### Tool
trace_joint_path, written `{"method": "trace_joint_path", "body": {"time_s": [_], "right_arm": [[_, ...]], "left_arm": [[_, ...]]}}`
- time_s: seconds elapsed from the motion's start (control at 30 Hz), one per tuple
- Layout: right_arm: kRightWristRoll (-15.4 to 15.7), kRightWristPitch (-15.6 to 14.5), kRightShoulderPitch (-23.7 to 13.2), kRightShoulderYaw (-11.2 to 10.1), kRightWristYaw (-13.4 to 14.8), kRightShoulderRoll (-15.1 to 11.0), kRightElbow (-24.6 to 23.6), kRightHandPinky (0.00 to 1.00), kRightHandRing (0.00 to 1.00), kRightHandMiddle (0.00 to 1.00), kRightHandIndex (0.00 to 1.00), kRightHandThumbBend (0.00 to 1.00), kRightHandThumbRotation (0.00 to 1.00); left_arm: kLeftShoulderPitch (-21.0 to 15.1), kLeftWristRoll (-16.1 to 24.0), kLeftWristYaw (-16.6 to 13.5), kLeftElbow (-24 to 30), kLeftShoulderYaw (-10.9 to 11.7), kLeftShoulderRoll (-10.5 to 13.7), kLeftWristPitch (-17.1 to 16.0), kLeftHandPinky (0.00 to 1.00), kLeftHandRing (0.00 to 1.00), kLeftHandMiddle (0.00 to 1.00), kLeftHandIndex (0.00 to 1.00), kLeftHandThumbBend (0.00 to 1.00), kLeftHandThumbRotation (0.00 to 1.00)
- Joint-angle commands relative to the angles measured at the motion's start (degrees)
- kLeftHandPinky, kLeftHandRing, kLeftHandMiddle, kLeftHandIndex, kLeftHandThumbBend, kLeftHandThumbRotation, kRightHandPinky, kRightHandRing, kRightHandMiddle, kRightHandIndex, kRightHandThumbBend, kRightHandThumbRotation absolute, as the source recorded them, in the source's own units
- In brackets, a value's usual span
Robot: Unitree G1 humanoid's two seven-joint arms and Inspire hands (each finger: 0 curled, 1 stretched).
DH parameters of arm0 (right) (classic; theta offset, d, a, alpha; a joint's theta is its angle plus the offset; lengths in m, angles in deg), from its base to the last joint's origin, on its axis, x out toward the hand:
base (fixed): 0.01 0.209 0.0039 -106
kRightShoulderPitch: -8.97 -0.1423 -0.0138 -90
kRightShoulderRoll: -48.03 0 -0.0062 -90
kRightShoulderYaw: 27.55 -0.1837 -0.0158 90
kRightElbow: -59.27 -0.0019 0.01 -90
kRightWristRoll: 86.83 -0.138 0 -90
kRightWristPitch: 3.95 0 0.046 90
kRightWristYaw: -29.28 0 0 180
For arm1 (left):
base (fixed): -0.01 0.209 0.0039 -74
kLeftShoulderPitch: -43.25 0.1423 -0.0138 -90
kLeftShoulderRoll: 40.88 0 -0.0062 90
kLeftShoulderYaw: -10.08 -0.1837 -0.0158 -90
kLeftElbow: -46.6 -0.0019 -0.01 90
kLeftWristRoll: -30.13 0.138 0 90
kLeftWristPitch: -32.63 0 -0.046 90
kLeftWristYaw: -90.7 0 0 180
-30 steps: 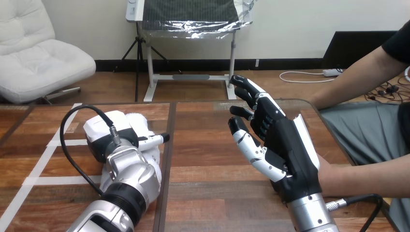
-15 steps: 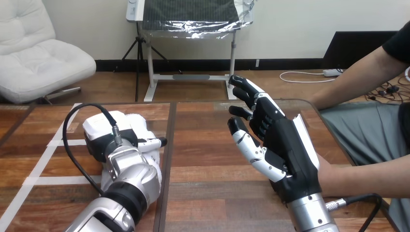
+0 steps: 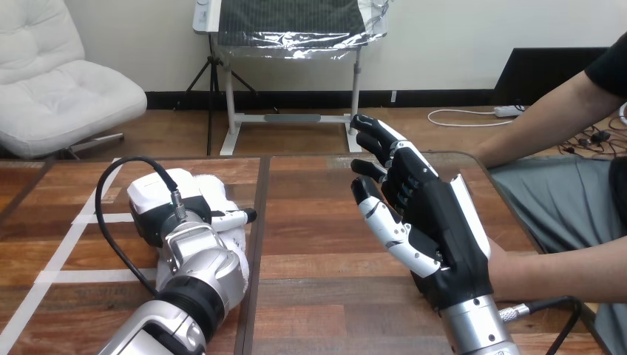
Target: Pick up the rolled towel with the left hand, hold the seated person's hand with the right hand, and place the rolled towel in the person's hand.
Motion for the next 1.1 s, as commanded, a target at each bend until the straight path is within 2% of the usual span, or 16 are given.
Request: {"method": "trace_joint_path", "body": {"time_s": [0.0,0.2,0.4,0.53,0.8,0.93,1.07], "right_arm": [[-1.0,0.0,-3.0,-0.1,-0.1,0.2,-3.0,0.88,0.94,0.94,0.86,0.31,0.31],[-1.8,0.0,-3.1,-0.1,-0.5,0.3,-3.0,0.88,0.94,0.94,0.86,0.32,0.31],[-1.9,-0.1,-3.0,-0.1,-0.5,0.2,-3.2,0.89,0.95,0.94,0.86,0.33,0.31],[-1.8,-0.1,-3.0,-0.2,-0.4,0.1,-3.1,0.88,0.95,0.94,0.86,0.32,0.31],[-1.1,-0.1,-3.0,-0.3,0.1,0.2,-3.2,0.88,0.94,0.93,0.86,0.32,0.31],[-1.4,0.0,-3.1,-0.2,-0.1,0.2,-3.1,0.87,0.94,0.93,0.85,0.32,0.3],[-1.4,-0.1,-3.1,-0.2,-0.1,0.3,-3.0,0.86,0.94,0.93,0.85,0.32,0.3]], "left_arm": [[-0.2,-1.2,0.1,-0.8,0.1,-1.0,-1.2,0.14,0.2,0.3,0.65,0.66,0.03],[0.8,-1.4,-2.5,-0.2,0.0,-1.0,-2.2,0.14,0.2,0.29,0.65,0.65,0.01],[2.3,-2.0,-7.0,0.6,0.7,-1.0,-4.0,0.16,0.21,0.31,0.61,0.65,0.0],[3.5,-3.2,-11.5,1.1,2.0,-0.9,-6.7,0.16,0.21,0.3,0.58,0.67,0.0],[4.8,-4.9,-16.8,0.9,3.6,-0.8,-11.0,0.15,0.21,0.3,0.54,0.71,0.02],[6.5,-5.8,-21.3,2.2,4.6,-0.4,-15.1,0.15,0.21,0.31,0.52,0.73,0.01],[7.8,-6.1,-24.2,3.1,5.0,0.0,-18.2,0.14,0.2,0.3,0.51,0.72,0.01]]}}
